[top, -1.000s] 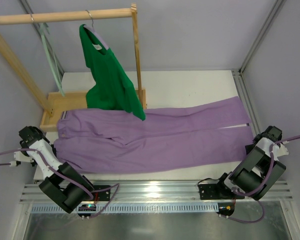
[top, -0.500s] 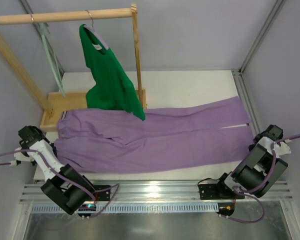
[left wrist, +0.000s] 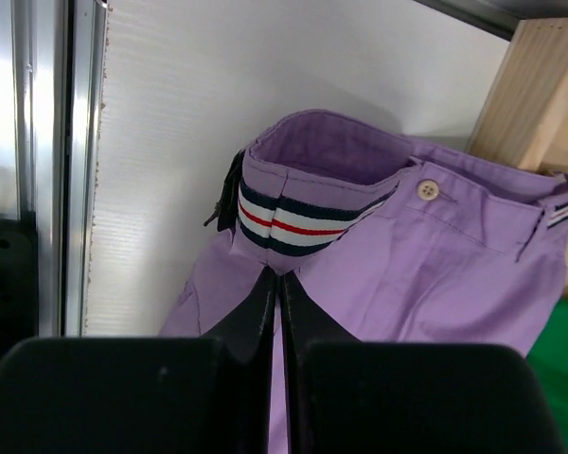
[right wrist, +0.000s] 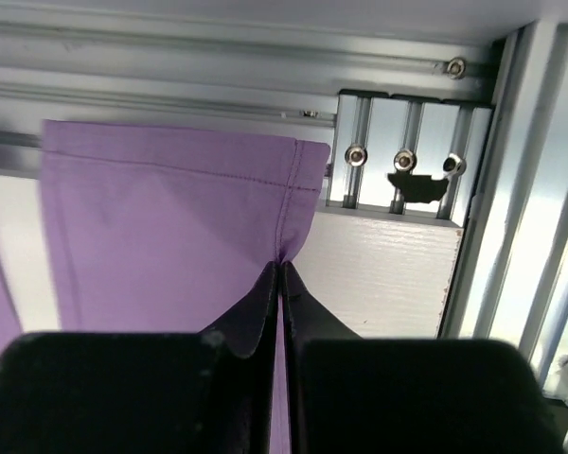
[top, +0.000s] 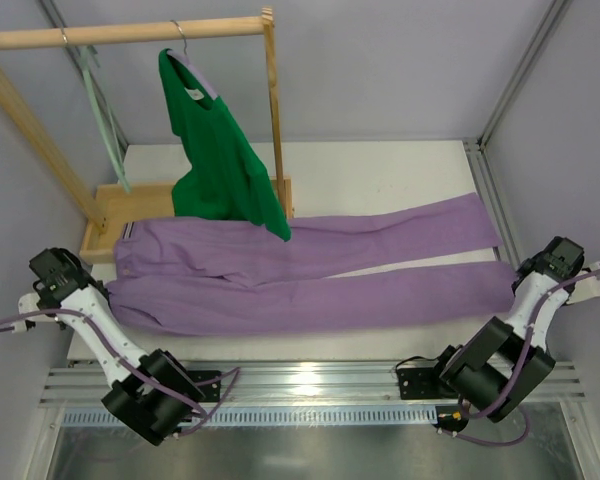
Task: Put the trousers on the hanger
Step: Fold the trousers
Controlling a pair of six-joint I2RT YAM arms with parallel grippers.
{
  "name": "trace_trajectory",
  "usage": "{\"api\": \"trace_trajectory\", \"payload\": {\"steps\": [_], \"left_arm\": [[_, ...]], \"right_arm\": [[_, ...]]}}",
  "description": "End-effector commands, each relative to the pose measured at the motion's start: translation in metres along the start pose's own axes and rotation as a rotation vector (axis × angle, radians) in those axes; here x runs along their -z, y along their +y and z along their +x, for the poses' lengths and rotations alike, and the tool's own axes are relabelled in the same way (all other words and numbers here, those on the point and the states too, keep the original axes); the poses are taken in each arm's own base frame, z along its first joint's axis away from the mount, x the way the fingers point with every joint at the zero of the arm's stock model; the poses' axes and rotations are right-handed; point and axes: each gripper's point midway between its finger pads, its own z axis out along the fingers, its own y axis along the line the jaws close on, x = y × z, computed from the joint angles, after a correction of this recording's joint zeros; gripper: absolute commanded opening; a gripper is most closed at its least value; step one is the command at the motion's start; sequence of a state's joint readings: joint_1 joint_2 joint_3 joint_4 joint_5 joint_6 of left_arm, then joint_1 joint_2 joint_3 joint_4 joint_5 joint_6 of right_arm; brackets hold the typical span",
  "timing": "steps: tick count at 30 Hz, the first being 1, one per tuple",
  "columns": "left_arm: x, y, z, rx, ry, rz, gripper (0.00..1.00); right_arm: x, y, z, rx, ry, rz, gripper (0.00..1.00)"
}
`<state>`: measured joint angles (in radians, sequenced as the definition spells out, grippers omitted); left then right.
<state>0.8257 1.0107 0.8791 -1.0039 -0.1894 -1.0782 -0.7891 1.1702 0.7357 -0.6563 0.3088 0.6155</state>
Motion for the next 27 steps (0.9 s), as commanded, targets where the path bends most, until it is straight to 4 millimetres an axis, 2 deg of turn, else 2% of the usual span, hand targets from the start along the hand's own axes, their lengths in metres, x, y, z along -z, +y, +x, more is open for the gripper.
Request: {"api": "trace_trajectory", "payload": {"steps": [1, 6, 9, 10, 11, 12, 15, 18, 23, 26, 27], "left_arm": [[0.021, 0.000, -0.003, 0.049, -0.017, 0.036, 0.00], [0.031, 0.017, -0.005, 0.026, -0.046, -0.010, 0.00], [0.042, 0.016, -0.013, 0.001, -0.070, -0.027, 0.00], [0.050, 0.010, -0.019, -0.007, -0.088, -0.015, 0.00], [0.054, 0.009, -0.022, -0.024, -0.095, -0.019, 0.00], [0.057, 0.013, -0.023, -0.033, -0.098, -0.043, 0.00], [0.073, 0.006, -0.030, -0.042, -0.123, -0.019, 0.00], [0.080, 0.010, -0.027, -0.045, -0.110, -0.025, 0.00], [0.088, 0.025, -0.027, -0.076, -0.147, -0.062, 0.00], [0.095, 0.032, -0.036, -0.094, -0.214, -0.080, 0.00], [0.100, 0.035, -0.045, -0.094, -0.265, -0.096, 0.00]], "right_arm": [[0.029, -0.013, -0.021, -0.001, -0.091, 0.019, 0.04], [0.047, -0.023, -0.018, -0.013, -0.124, 0.018, 0.04], [0.074, -0.024, -0.034, -0.060, -0.166, 0.000, 0.04], [0.084, -0.024, -0.041, -0.070, -0.194, -0.011, 0.04], [0.096, -0.022, -0.053, -0.089, -0.226, -0.027, 0.04], [0.103, -0.024, -0.053, -0.086, -0.224, -0.021, 0.04], [0.121, -0.030, -0.060, -0.094, -0.243, -0.017, 0.04], [0.132, -0.036, -0.060, -0.095, -0.272, -0.034, 0.04], [0.153, -0.052, -0.064, -0.081, -0.294, 0.011, 0.04], [0.168, -0.060, -0.068, -0.091, -0.333, 0.015, 0.04], [0.175, -0.065, -0.069, -0.097, -0.354, 0.011, 0.04]]}}
